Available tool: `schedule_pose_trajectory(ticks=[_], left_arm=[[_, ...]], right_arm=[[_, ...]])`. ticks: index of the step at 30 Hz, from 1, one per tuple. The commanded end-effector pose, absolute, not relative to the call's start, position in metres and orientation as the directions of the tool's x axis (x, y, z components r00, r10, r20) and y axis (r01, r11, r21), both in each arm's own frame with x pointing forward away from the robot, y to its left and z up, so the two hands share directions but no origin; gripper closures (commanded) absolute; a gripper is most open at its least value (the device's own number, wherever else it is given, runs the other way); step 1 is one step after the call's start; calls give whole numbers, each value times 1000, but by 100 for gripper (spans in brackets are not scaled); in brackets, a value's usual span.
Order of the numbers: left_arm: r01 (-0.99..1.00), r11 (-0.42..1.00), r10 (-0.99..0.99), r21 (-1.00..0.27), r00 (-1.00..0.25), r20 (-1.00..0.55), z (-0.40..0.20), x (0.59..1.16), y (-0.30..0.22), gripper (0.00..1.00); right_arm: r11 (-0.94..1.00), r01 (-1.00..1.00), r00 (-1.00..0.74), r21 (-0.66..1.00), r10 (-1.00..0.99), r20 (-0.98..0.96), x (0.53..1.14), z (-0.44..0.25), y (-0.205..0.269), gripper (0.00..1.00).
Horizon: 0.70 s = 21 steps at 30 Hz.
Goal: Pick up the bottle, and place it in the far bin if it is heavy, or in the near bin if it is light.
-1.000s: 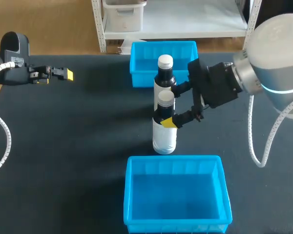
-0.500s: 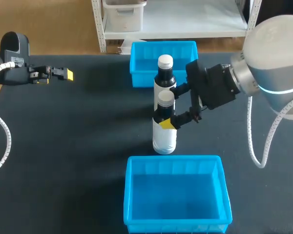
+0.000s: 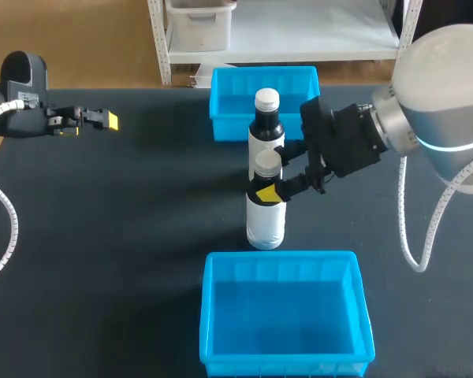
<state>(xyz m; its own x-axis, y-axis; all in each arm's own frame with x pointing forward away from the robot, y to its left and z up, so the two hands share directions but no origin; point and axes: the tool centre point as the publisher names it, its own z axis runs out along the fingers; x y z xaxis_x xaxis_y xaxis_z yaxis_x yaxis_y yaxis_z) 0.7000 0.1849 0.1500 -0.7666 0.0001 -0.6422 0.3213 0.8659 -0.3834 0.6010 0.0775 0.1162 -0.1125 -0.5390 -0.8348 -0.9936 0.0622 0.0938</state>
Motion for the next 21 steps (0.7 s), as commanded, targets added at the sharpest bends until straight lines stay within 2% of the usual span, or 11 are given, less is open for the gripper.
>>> schedule_pose_trajectory(ticks=[1, 2, 3, 8, 9, 10, 11, 21], left_arm=[[321, 866, 0, -383, -767, -642, 150, 700, 185, 0], [321, 866, 0, -383, -767, -642, 150, 700, 185, 0], [321, 866, 0, -383, -767, -642, 150, 700, 185, 0], [321, 866, 0, -383, -767, -642, 150, 700, 185, 0], [321, 866, 0, -383, -767, -642, 150, 700, 185, 0], [321, 866, 0, -383, -767, -642, 150, 700, 185, 0], [321, 866, 0, -383, -767, -642, 150, 700, 185, 0], [321, 866, 0, -383, -767, -642, 150, 700, 185, 0]], right_arm=[[60, -994, -112, 95, -537, -836, 602, 116, 77, 38], [61, -994, -113, 95, -537, -836, 602, 115, 77, 42], [62, -994, -113, 95, -536, -836, 602, 115, 77, 50], [69, -993, -116, 94, -534, -838, 604, 115, 76, 70], [71, -993, -117, 94, -533, -838, 604, 116, 75, 79], [72, -993, -117, 93, -532, -838, 604, 116, 75, 93], [74, -993, -117, 92, -532, -839, 605, 116, 75, 100], [101, -993, -108, 63, -536, -838, 612, 126, 66, 100]])
